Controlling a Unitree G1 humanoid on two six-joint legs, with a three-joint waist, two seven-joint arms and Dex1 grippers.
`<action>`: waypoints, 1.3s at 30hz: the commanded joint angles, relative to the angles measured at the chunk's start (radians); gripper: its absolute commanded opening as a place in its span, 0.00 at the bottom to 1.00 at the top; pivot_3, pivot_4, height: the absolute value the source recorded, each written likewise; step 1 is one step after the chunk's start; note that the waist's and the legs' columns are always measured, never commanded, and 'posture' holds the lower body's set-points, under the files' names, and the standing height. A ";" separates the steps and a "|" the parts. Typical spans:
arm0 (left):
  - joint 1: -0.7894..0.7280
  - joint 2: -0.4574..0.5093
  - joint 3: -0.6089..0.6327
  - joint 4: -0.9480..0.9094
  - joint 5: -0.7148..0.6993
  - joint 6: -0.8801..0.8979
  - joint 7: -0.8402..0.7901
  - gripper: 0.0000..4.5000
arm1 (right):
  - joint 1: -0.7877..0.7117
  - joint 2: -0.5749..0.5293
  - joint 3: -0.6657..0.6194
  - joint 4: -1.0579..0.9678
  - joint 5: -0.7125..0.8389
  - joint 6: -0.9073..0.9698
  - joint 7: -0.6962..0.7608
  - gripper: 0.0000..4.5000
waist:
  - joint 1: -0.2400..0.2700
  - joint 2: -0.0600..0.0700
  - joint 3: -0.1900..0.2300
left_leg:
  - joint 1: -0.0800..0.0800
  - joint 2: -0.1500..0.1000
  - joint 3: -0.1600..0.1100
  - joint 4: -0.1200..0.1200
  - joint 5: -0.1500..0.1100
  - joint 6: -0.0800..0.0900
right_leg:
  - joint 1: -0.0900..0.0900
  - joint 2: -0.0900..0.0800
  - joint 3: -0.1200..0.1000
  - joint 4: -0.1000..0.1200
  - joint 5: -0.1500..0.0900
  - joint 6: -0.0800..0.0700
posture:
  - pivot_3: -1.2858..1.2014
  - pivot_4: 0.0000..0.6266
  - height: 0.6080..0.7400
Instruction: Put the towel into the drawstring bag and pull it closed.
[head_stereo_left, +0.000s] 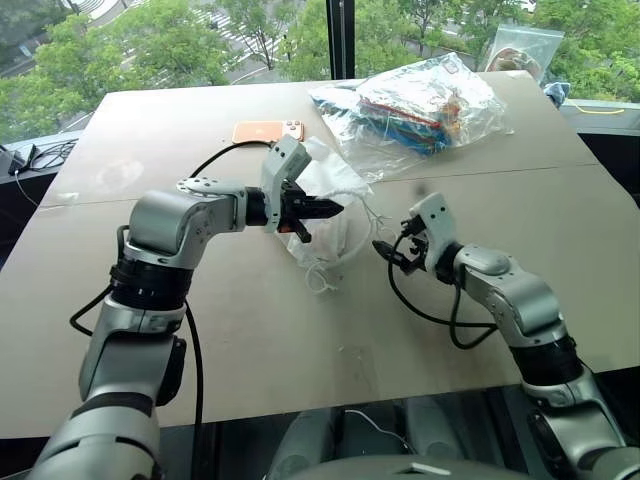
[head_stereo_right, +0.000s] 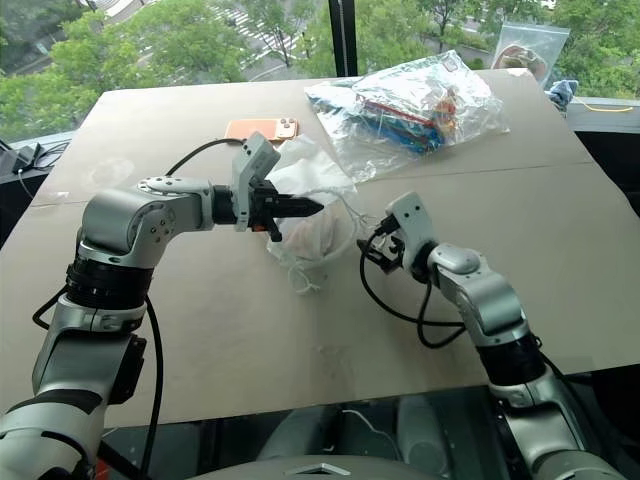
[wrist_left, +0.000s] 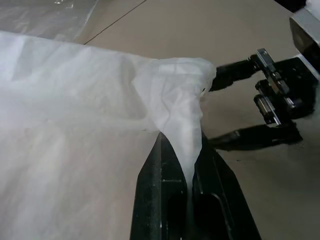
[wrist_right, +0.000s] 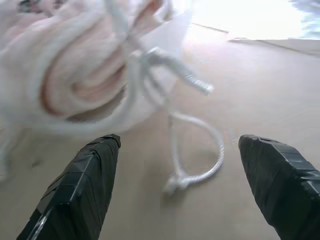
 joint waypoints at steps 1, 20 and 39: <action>-0.018 0.011 -0.003 -0.017 0.024 -0.043 -0.028 0.00 | -0.043 0.034 -0.006 0.122 -0.049 -0.090 -0.023 0.91 | 0.001 0.000 0.000 | 0.000 0.000 0.000 0.000 0.000 0.000 | 0.000 0.000 0.000 0.000 0.000 0.000 | 0.52 0.24 1.00; -0.128 -0.030 -0.119 0.256 0.237 -0.420 -0.243 0.00 | 0.076 -0.031 -0.029 -0.004 -0.157 -0.106 0.019 0.01 | 0.009 0.000 0.000 | -0.002 -0.001 -0.002 0.004 0.000 0.000 | 0.000 0.000 -0.003 0.000 0.000 0.000 | 0.52 0.24 1.00; 0.188 0.124 0.313 0.050 -0.030 0.001 -0.239 0.53 | 0.235 0.059 -0.161 -0.521 0.186 0.308 -0.019 0.00 | -0.023 0.001 0.000 | -0.002 0.000 -0.003 0.003 0.000 0.000 | -0.001 0.001 0.000 0.002 0.000 0.000 | 0.52 0.24 1.00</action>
